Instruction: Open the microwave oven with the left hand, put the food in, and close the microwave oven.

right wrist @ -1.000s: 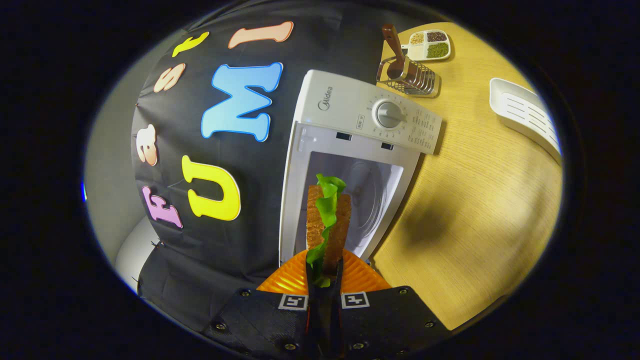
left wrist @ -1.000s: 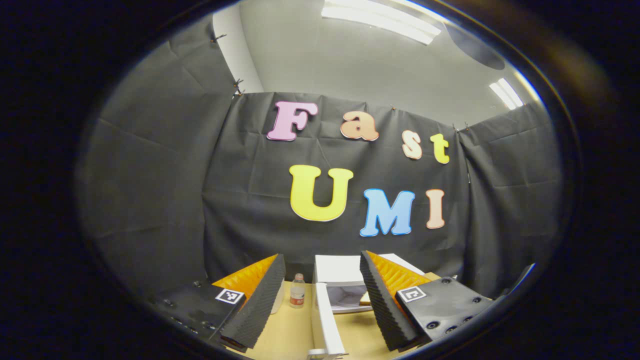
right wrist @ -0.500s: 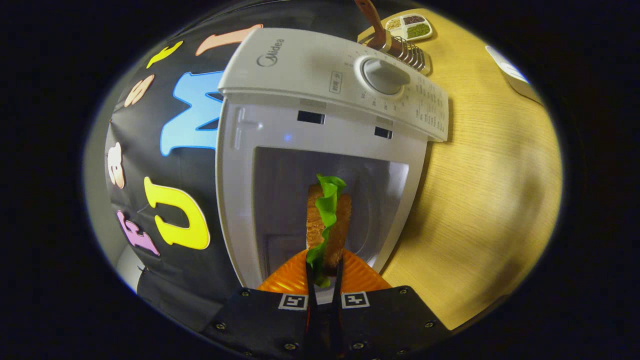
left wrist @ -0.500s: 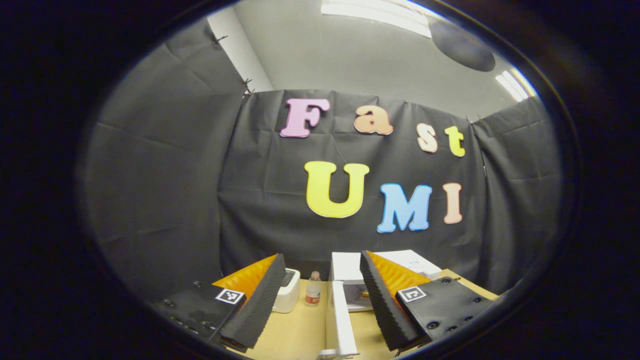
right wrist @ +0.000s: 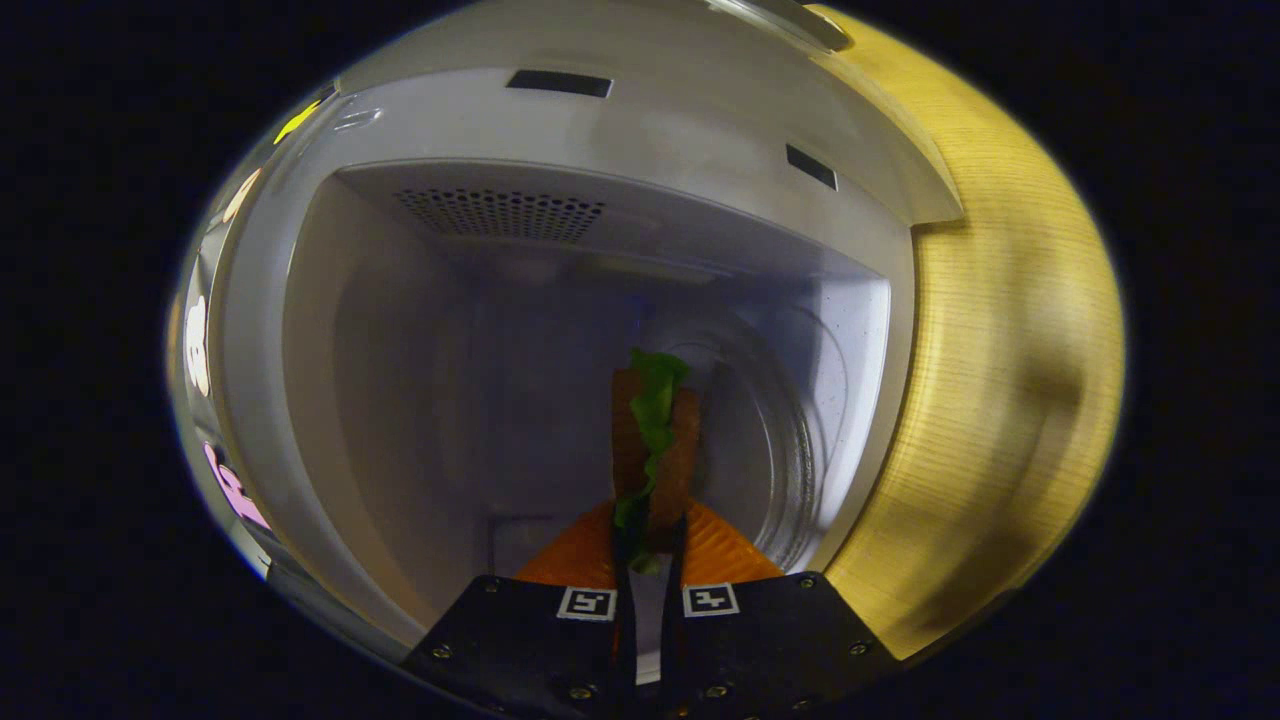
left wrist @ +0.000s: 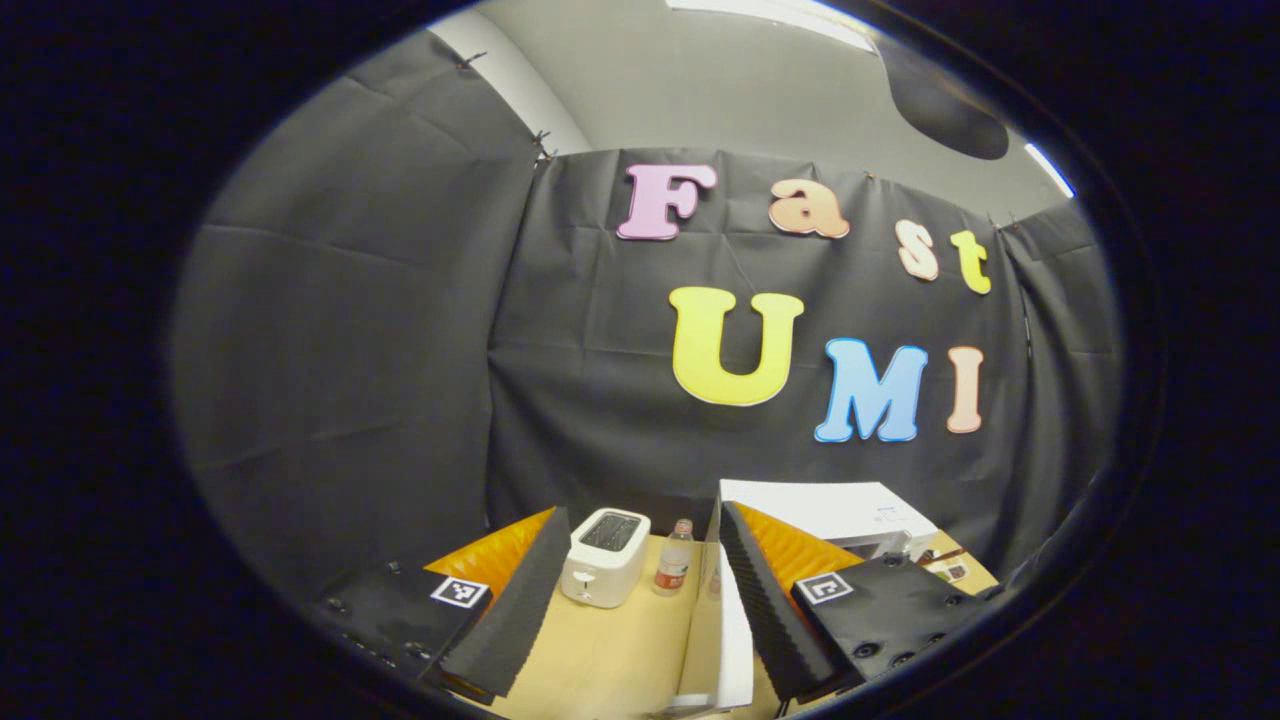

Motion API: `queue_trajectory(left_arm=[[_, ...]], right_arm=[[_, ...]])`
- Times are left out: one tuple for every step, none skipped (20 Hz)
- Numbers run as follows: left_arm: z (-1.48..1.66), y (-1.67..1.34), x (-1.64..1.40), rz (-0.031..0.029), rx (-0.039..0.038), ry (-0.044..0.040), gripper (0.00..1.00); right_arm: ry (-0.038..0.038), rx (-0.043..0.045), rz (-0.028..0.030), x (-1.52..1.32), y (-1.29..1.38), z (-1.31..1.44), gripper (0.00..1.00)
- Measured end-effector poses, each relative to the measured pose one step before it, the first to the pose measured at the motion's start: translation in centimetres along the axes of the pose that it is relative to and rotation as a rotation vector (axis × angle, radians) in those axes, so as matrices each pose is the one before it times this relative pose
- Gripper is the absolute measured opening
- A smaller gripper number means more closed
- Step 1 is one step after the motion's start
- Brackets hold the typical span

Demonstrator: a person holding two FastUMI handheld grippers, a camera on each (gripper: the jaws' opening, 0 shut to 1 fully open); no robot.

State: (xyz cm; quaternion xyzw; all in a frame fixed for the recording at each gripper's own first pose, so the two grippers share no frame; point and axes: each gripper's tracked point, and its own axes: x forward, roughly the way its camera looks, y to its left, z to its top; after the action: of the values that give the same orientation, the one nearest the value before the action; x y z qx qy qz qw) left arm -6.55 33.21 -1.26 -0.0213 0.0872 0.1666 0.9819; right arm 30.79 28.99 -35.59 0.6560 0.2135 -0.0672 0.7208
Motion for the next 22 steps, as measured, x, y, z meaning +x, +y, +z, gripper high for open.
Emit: queue_trajectory(left_arm=[[-0.029,0.316,0.088,0.01006,0.00318,0.00036,0.96],[-0.016,0.228,0.167,0.00702,0.00125,0.00109,0.96],[0.015,0.296,0.344,0.00619,-0.00239,0.00217,0.96],[0.115,0.208,0.195,0.00162,-0.00472,0.00103,0.96],[-0.076,0.148,-0.154,-0.00250,-0.00471,-0.00248,0.95],[0.120,0.043,-0.112,-0.00432,-0.00234,-0.00411,0.96],[0.106,-0.003,0.002,-0.00533,0.00018,-0.00357,0.96],[0.217,-0.030,-0.026,-0.00589,0.00134,-0.00371,0.96],[0.082,-0.213,0.076,-0.00591,0.00042,-0.00443,0.97],[0.074,-0.115,-0.106,-0.00954,-0.00153,-0.00297,0.97],[-0.015,-0.368,0.069,-0.01036,-0.00177,-0.00244,0.97],[0.218,-0.381,0.028,-0.01368,-0.00143,-0.00531,0.96],[0.218,-0.376,-0.047,-0.01507,-0.00078,-0.00268,0.96],[0.192,-0.504,-0.052,-0.01571,0.00067,-0.00330,0.97],[0.100,-0.637,-0.087,-0.01814,0.00139,-0.00559,0.97],[0.156,-0.590,-0.054,-0.01749,0.00155,-0.00480,0.97],[0.109,-0.394,-0.140,-0.01074,0.00277,-0.00541,0.97],[0.209,-0.302,-0.134,-0.00960,0.00280,-0.01196,0.97],[-0.019,-0.662,0.069,-0.02046,-0.00328,-0.00168,0.97],[-0.195,-0.519,-0.070,-0.01279,-0.00389,0.00236,0.96],[-0.129,-0.289,-0.281,-0.01072,-0.00288,-0.00193,0.96],[-0.053,-0.320,-0.213,-0.01078,-0.00530,-0.00464,0.97]], right_arm=[[-0.01289,0.00423,-0.00602,0.207,-0.173,0.019,0.10],[-0.00254,-0.00016,-0.00809,0.090,-0.175,-0.096,0.10],[0.00078,0.00831,-0.00087,0.018,-0.066,-0.279,0.10],[0.00107,0.01356,-0.00078,-0.022,-0.038,-0.121,0.14],[0.00020,0.00478,-0.01024,-0.009,-0.166,-0.133,0.19],[0.00380,-0.01465,-0.01773,-0.063,-0.246,-0.083,0.27],[0.01166,-0.02431,-0.03721,-0.565,-0.729,0.024,0.34],[0.01566,-0.01850,-0.00790,-0.171,-0.154,-0.204,0.43],[0.01026,-0.01387,0.02185,-0.109,0.556,-0.259,0.53],[0.00921,-0.03041,-0.00950,-0.562,0.088,0.129,0.82],[0.00646,-0.03933,-0.01339,-0.454,-0.319,-0.211,0.93],[0.00298,-0.03185,0.00200,-0.652,0.107,0.131,0.95],[0.00160,-0.03040,0.00054,-0.762,-0.005,0.116,0.96],[0.00836,-0.03753,-0.00419,-0.674,-0.059,0.018,0.95],[0.01193,-0.04484,-0.00731,-0.860,-0.016,0.030,0.95],[0.02692,-0.05206,-0.01182,-0.920,-0.150,-0.157,0.95],[0.03781,-0.04271,0.00252,-0.972,0.235,-0.443,0.95],[0.02373,-0.04955,0.00326,-1.243,0.215,-0.257,0.96],[-0.00344,-0.04169,0.00672,-1.021,0.186,0.258,0.96],[-0.00711,-0.05250,0.00384,-1.206,0.166,0.359,0.96],[-0.00959,-0.05501,0.00600,-1.330,0.131,0.204,0.95],[-0.00570,-0.05646,0.01263,-1.484,0.383,0.216,0.95]])
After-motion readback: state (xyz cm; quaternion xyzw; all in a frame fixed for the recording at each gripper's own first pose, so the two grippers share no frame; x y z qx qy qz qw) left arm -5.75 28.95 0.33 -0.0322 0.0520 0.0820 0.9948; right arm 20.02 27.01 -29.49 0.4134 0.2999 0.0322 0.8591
